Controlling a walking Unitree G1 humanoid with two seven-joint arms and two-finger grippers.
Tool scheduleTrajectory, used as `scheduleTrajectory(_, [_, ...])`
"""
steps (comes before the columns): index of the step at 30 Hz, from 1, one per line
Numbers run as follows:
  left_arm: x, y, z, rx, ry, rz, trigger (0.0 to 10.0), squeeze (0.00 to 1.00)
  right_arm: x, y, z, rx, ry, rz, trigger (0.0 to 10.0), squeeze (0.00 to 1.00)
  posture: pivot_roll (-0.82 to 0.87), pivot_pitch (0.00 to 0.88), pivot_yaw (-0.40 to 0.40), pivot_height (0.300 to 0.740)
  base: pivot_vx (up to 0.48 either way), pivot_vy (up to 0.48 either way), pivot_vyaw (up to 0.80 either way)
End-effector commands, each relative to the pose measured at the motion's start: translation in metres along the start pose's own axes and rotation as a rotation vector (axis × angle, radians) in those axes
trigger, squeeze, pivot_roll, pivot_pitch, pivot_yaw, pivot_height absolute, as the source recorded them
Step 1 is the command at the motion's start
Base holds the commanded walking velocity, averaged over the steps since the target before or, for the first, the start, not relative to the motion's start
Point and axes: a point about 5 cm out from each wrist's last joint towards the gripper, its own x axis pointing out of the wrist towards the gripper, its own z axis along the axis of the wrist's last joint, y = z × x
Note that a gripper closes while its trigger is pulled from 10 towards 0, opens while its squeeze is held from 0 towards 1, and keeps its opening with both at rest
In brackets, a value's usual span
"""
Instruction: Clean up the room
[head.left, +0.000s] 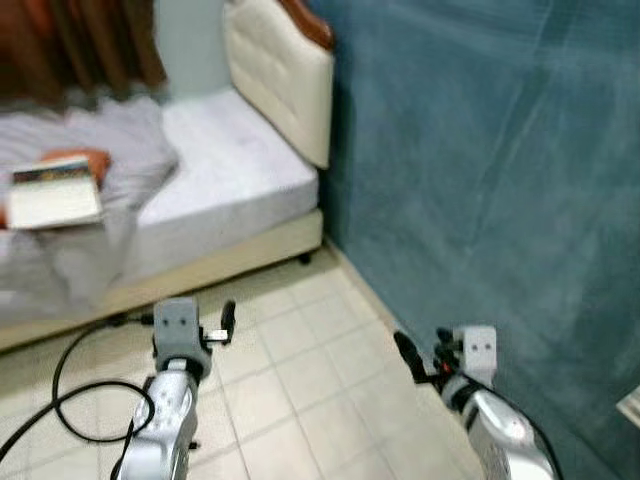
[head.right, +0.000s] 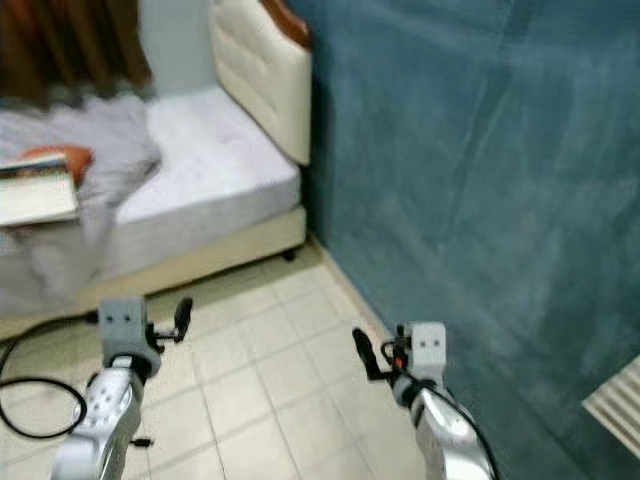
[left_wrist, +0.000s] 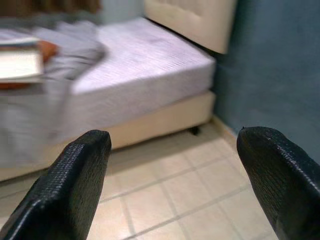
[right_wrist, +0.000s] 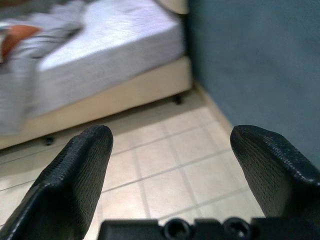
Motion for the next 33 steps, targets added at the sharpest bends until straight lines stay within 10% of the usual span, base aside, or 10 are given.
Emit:
scheduleTrajectory(1, [0.000,-0.001,0.001,-0.014,-0.003,0.004,10.0,0.00,0.002,-0.001,0.002,0.001,-0.006,0.018,10.0,1.00,0.12,0.000,-0.024,0.740,0.469,0.000,0.63])
scheduleTrajectory(13, [0.001,0.000,-0.001,-0.012,0.008,0.009,10.0,0.00,0.005,-0.002,0.004,-0.003,-0.004,0.023,10.0,1.00,0.12,0.000,-0.025,0.740,0.472,0.000,0.61])
scheduleTrajectory(14, [0.003,0.002,-0.001,-0.015,0.008,0.013,10.0,0.00,0.008,-0.002,0.004,-0.020,0.004,0.012,10.0,0.00,0.12,0.000,-0.021,0.740,0.469,0.000,0.00])
scheduleTrajectory(33, [0.005,0.010,0.001,-0.020,-0.003,0.005,10.0,0.00,0.014,0.003,0.002,-0.008,0.004,0.008,10.0,0.00,0.14,0.000,-0.029,0.740,0.456,0.000,0.54])
